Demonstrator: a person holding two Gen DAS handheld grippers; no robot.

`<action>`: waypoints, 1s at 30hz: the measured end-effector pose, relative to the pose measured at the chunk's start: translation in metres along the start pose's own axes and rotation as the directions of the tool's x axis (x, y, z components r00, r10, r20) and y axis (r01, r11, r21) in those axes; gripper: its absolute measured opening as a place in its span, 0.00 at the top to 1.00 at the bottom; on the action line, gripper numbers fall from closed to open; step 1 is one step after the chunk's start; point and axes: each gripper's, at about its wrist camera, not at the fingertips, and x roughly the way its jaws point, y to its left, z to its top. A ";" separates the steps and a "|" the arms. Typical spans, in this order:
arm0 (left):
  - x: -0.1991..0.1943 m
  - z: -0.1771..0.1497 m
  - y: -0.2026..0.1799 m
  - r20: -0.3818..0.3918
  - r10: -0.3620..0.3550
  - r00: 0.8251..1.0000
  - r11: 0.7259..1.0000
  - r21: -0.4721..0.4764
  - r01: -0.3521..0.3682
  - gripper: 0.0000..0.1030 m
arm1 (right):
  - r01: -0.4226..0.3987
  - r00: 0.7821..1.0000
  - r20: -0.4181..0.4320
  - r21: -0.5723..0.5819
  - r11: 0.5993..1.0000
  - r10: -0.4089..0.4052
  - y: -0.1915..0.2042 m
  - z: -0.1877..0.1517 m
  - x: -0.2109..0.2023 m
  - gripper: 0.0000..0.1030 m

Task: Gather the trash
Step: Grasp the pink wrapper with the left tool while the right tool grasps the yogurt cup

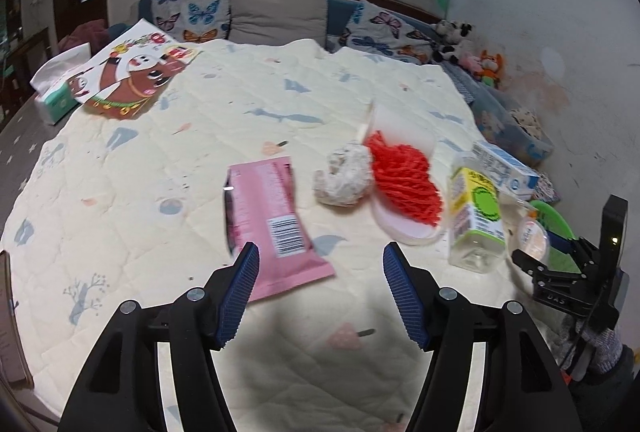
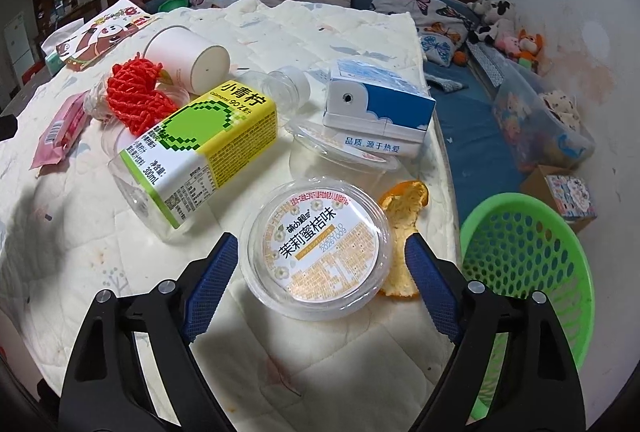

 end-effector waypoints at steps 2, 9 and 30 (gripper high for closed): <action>0.002 0.001 0.006 0.000 0.009 1.000 1.000 -0.014 -0.009 0.39 | 0.001 1.000 -0.007 0.000 1.000 -0.001 0.000 0.000 0.002 0.25; 0.005 0.001 0.018 -0.004 0.024 1.000 0.999 -0.041 -0.024 0.36 | -0.001 1.000 -0.009 0.006 1.000 0.001 -0.002 -0.001 0.002 0.23; 0.050 0.018 0.036 -0.072 0.097 0.993 0.991 -0.083 -0.103 0.26 | -0.058 0.998 0.041 0.040 0.998 0.056 -0.004 -0.006 -0.026 0.33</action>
